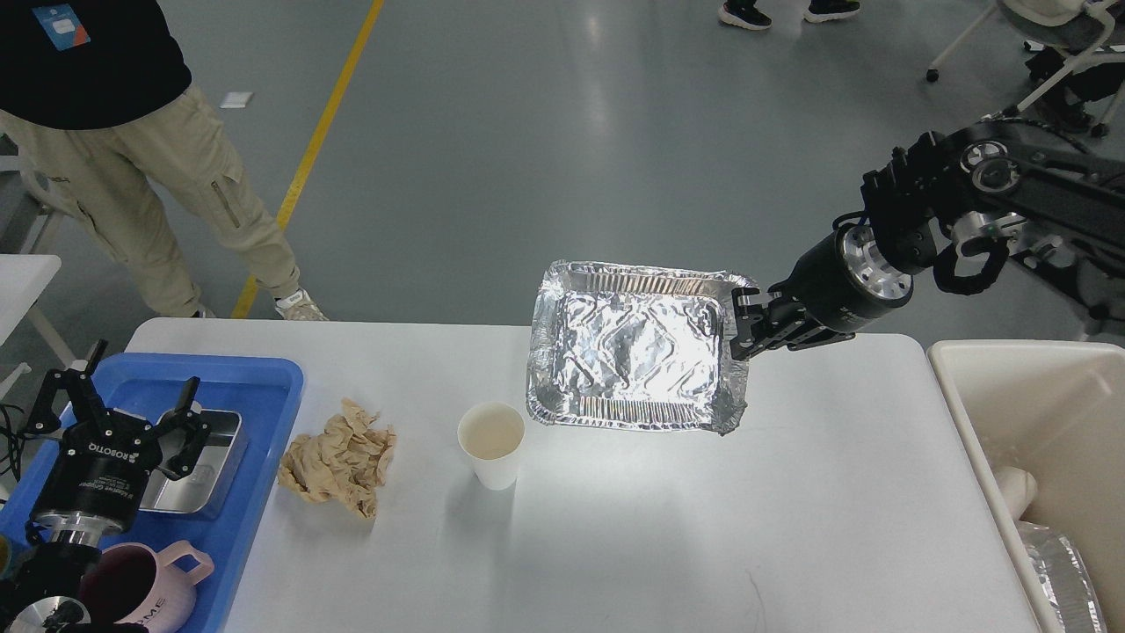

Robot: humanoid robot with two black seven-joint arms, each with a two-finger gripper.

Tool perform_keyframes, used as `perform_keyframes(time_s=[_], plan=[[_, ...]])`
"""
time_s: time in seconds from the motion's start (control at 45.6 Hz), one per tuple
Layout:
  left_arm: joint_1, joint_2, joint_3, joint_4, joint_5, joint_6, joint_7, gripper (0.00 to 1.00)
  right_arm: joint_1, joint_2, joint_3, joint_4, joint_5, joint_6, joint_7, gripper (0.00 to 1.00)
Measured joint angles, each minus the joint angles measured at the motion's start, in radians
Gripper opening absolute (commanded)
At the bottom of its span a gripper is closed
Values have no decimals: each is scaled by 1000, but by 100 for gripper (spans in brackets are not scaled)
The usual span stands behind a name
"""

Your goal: Tidy desktop

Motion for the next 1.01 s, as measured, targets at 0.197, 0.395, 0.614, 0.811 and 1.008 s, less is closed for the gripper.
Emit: perform_keyframes(time_s=[0.197, 0.395, 0.614, 0.811, 1.008], plan=[[7, 2, -1, 0, 2, 0, 0, 97, 2, -13, 0, -6, 0, 11, -8, 0], [14, 3, -2, 0, 2, -1, 0, 97, -7, -7, 11, -8, 27, 48, -50, 0], [11, 3, -3, -2, 2, -1, -2, 97, -23, -3, 6, -17, 140, 73, -142, 0], [19, 12, -3, -2, 1, -10, -23, 97, -52, -2, 7, -23, 154, 73, -170, 0], [35, 12, 0, -2, 2, -62, -26, 97, -56, 24, 7, -20, 193, 88, -240, 0]])
